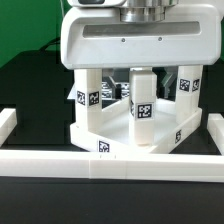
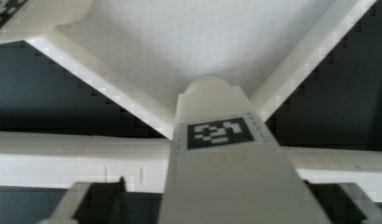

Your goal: Assemble desk

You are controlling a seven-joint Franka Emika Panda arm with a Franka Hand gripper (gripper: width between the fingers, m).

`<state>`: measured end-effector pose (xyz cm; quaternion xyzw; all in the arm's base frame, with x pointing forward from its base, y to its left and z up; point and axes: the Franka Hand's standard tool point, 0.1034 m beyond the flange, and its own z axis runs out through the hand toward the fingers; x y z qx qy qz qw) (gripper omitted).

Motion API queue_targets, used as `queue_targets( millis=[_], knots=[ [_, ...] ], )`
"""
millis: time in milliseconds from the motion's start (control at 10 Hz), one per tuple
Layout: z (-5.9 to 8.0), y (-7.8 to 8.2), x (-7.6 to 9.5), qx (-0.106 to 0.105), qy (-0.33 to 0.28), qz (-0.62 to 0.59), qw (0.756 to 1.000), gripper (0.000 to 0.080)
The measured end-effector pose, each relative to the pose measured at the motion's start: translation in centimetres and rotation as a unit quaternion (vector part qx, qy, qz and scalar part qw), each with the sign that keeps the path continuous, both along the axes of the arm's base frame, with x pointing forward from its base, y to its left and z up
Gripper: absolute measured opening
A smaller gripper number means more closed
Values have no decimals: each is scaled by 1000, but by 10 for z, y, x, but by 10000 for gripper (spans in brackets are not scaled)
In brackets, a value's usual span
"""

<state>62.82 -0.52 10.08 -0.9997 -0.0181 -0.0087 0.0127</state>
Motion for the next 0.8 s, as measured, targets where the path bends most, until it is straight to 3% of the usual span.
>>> queue_targets(
  millis=[100,400,800],
  knots=[
    [0,0,0,0,0,0,1000,289],
    [0,0,0,1,1,-19,1000,288],
    [0,1,0,5,4,-160,987,288]
  ],
)
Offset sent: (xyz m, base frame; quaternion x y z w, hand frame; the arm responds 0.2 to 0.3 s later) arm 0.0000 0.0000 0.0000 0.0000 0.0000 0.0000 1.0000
